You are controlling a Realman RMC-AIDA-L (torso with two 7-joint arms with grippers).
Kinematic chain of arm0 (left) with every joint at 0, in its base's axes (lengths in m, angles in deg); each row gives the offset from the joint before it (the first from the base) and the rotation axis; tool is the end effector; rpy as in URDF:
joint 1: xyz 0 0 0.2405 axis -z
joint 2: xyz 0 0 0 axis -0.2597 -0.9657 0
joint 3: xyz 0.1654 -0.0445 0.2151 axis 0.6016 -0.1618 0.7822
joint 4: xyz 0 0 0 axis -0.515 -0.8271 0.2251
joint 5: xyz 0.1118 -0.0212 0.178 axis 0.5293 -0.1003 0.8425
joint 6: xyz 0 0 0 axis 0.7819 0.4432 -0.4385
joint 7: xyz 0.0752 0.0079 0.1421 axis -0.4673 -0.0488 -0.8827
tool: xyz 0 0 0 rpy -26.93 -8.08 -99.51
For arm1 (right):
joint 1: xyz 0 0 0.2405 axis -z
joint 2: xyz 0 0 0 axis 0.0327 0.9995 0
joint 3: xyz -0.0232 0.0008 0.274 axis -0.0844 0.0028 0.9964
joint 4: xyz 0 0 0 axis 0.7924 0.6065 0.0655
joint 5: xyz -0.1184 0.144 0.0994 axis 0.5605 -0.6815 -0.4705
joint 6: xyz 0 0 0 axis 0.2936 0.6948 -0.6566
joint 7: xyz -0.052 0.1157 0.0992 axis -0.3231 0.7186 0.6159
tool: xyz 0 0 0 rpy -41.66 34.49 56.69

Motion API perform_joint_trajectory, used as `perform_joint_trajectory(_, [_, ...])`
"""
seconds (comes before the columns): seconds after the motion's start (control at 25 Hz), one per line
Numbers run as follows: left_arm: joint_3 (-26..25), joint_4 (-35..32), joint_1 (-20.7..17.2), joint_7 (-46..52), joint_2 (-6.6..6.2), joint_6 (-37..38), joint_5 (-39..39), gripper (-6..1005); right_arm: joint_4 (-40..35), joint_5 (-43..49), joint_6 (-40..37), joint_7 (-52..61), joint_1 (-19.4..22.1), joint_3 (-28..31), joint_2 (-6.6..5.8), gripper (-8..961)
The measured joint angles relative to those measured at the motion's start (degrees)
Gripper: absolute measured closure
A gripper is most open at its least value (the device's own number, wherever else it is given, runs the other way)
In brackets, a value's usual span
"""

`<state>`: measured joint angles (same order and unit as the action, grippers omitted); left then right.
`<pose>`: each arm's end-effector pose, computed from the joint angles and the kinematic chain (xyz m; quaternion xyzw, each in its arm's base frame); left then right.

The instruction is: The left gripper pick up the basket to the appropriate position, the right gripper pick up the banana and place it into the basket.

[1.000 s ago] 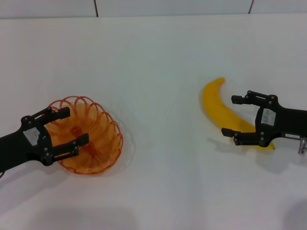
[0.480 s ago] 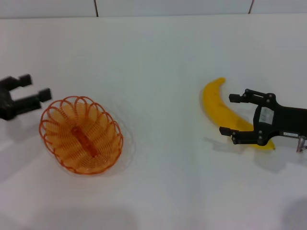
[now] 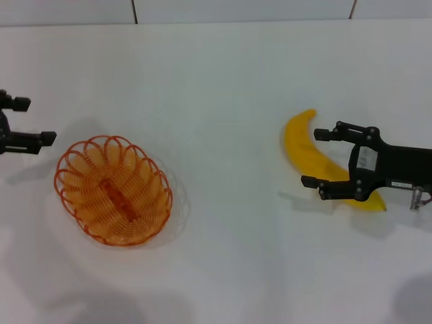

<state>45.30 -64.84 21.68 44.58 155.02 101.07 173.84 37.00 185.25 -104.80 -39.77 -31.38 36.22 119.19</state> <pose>-0.2982 0.3851 0.0737 -0.9547 -0.1703 -0.0215 0.2432 0.3369 0.3155 -0.0183 -0.9553 0.0519 0.1882 0.2218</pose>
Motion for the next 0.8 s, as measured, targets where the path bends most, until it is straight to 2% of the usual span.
perform_joint_trajectory(0.24, [4.92, 0.15, 2.52, -1.84, -0.1, -0.81, 1.29, 137, 0.95, 0.03, -0.03, 0.0, -0.93, -0.64, 0.0, 68])
perform_joint_trajectory(0.6, [18.5, 11.1, 7.6, 0.67, 0.32, -10.64, 5.18, 136, 0.98, -0.02, 0.04, 0.0, -1.25, -0.64, 0.0, 69])
perform_joint_trajectory(0.8, [22.15, 12.38, 8.41, 3.06, 0.45, -14.13, 5.97, 136, 1.23, -0.02, -0.03, 0.0, -1.41, -0.72, -0.04, 69])
